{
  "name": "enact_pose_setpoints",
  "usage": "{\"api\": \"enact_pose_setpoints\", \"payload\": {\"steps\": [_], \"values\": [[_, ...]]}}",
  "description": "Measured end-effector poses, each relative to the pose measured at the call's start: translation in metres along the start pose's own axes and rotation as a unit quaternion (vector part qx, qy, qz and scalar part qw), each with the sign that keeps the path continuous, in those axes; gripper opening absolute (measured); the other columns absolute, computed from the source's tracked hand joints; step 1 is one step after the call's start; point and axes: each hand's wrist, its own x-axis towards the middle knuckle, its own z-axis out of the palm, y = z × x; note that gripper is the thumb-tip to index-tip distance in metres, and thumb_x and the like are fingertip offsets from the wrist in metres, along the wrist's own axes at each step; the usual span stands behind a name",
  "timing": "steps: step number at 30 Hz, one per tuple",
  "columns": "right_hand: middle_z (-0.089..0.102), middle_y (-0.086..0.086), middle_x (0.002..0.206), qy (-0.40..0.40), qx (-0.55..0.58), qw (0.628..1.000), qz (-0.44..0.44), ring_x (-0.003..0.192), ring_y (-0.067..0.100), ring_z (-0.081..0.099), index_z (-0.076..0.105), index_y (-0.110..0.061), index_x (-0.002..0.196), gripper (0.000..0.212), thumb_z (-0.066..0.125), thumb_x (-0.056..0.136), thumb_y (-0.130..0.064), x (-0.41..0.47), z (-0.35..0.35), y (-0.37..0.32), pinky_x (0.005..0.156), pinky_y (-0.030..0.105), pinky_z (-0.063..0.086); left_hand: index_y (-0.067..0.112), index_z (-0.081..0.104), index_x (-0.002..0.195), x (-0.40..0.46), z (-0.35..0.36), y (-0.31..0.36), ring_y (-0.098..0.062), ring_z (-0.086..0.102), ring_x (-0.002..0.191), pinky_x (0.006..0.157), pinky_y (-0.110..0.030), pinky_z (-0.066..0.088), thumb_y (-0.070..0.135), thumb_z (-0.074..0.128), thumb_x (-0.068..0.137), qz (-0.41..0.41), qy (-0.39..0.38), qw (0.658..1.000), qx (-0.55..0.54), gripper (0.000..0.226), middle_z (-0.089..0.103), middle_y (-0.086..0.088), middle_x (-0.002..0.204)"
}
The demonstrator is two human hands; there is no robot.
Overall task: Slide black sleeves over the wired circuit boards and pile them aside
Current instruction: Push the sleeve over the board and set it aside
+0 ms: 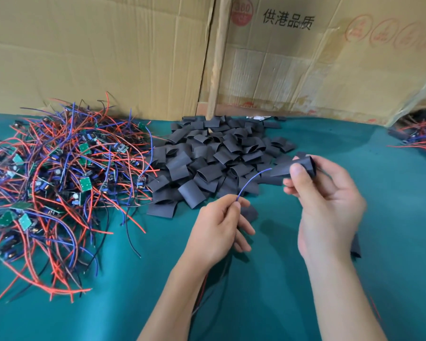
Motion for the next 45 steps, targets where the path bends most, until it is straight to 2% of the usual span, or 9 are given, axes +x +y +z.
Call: {"api": "enact_pose_setpoints", "payload": {"steps": [7,15,23,28,32,34,38,41,45], "values": [[0.078,0.003,0.083,0.008,0.001,1.0,-0.022,0.066,0.02,0.071,0.073,-0.022,0.097,0.017,0.079,0.088,-0.009,-0.006,0.004,-0.002,0.065,0.029,0.056,0.023,0.06,0.101,-0.001,0.003,0.001,-0.026,0.065,0.045,0.048,-0.032,0.053,0.017,0.033,0.108,0.01,0.002,0.998,0.056,0.029,0.074,-0.009,0.076],[0.079,0.004,0.084,0.002,-0.043,0.999,-0.029,0.065,0.02,0.071,0.071,-0.02,0.099,0.019,0.08,0.086,-0.01,-0.007,0.005,0.009,0.064,0.027,0.056,0.022,0.061,0.099,-0.001,0.001,-0.001,-0.027,0.066,0.047,0.049,-0.034,0.054,0.018,0.033,0.108,0.017,0.0,0.998,0.058,0.029,0.074,-0.009,0.076],[0.077,0.003,0.077,-0.074,-0.07,0.989,0.106,0.06,0.016,0.069,0.073,-0.014,0.096,0.017,0.08,0.086,-0.003,-0.014,0.01,0.031,0.057,0.021,0.054,0.009,0.055,0.102,0.001,-0.002,-0.002,-0.019,0.057,0.041,0.047,-0.025,0.045,0.029,0.042,0.105,0.043,-0.007,0.997,0.058,0.024,0.075,-0.003,0.075],[0.073,0.001,0.068,-0.081,-0.079,0.98,0.165,0.053,0.015,0.063,0.075,-0.017,0.09,0.018,0.08,0.084,-0.001,-0.014,0.008,0.031,0.053,0.022,0.052,0.034,0.048,0.132,0.003,-0.005,-0.003,-0.008,0.047,0.052,0.055,-0.023,0.036,0.027,0.043,0.083,0.015,0.003,1.0,0.022,0.05,0.074,0.002,0.075],[0.071,0.005,0.066,-0.113,-0.09,0.974,0.173,0.049,0.014,0.056,0.076,-0.011,0.087,0.012,0.079,0.083,0.0,-0.015,0.009,0.032,0.048,0.021,0.046,0.035,0.052,0.128,0.002,-0.008,-0.002,-0.008,0.045,0.055,0.053,-0.017,0.04,0.023,0.041,0.076,0.009,-0.009,0.999,-0.039,0.055,0.06,0.01,0.065],[0.068,0.003,0.064,-0.094,-0.09,0.976,0.174,0.048,0.014,0.053,0.075,-0.009,0.088,0.012,0.079,0.083,0.001,-0.014,0.009,0.032,0.047,0.021,0.043,0.032,0.055,0.127,0.001,-0.011,-0.001,-0.009,0.047,0.057,0.054,-0.013,0.04,0.02,0.044,0.072,0.006,-0.012,0.998,-0.065,0.057,0.055,0.013,0.067],[0.06,-0.008,0.058,0.007,-0.027,0.982,0.188,0.046,0.011,0.048,0.073,-0.012,0.088,0.018,0.079,0.083,0.004,-0.002,-0.001,0.03,0.047,0.02,0.04,0.02,0.062,0.125,0.001,-0.017,-0.002,-0.017,0.066,0.084,0.072,-0.023,0.051,0.001,0.055,0.07,0.018,-0.036,0.99,-0.138,0.059,0.067,0.001,0.102],[0.057,-0.008,0.059,0.042,0.029,0.977,0.206,0.046,0.01,0.045,0.071,-0.011,0.088,0.019,0.077,0.083,0.006,0.001,-0.004,0.029,0.049,0.021,0.038,0.014,0.069,0.116,0.001,-0.015,-0.006,-0.02,0.071,0.096,0.084,-0.024,0.054,-0.008,0.065,0.07,0.023,-0.04,0.987,-0.157,0.052,0.069,0.0,0.105],[0.054,-0.003,0.062,0.055,0.071,0.968,0.235,0.048,0.011,0.044,0.07,-0.011,0.085,0.019,0.077,0.083,0.007,0.0,-0.001,0.028,0.051,0.02,0.039,0.013,0.072,0.103,0.003,-0.014,-0.01,-0.022,0.075,0.099,0.086,-0.023,0.055,-0.013,0.072,0.082,0.034,0.003,0.991,-0.13,0.033,0.075,0.005,0.097]]}}
